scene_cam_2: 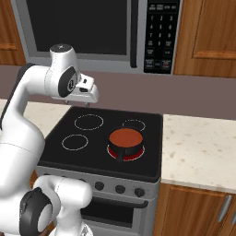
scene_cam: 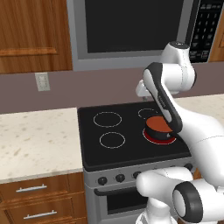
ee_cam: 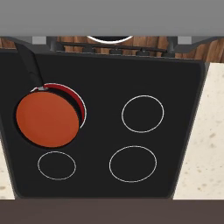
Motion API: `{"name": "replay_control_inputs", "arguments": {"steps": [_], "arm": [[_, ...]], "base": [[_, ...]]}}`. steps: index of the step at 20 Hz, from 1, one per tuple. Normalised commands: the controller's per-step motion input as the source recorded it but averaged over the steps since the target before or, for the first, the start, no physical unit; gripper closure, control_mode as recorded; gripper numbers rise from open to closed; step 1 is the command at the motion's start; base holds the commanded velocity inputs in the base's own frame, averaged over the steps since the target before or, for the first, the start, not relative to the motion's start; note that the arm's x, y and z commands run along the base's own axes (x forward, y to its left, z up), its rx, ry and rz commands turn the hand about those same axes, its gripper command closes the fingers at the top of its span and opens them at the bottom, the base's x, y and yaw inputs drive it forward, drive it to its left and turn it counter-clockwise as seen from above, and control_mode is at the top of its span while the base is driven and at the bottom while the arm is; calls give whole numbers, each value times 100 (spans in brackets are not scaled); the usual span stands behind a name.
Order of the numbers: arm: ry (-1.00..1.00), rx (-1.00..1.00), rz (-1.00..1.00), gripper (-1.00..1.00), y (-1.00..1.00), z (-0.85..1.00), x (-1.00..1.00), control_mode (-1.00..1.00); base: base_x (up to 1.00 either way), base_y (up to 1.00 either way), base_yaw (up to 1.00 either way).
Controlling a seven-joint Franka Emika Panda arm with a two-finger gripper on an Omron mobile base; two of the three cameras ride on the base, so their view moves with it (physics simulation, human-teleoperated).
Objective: Wait until the marinara sauce is simmered to a deep red color and then turn off the stove.
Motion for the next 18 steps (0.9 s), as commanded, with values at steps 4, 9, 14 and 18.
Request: {"name": "replay_control_inputs", "arguments": {"steps": [4, 9, 14, 18], "arm": [[0, 0, 0, -100, 0, 0, 0, -100], [0, 0, 0, -100, 0, 0, 0, 100], [0, 0, 0, -100, 0, 0, 0, 100], [0, 0, 0, -100, 0, 0, 0, 100]], "base": [[0, 0, 0], [0, 0, 0], [-1, 0, 0], [-18, 3, 0]]}}
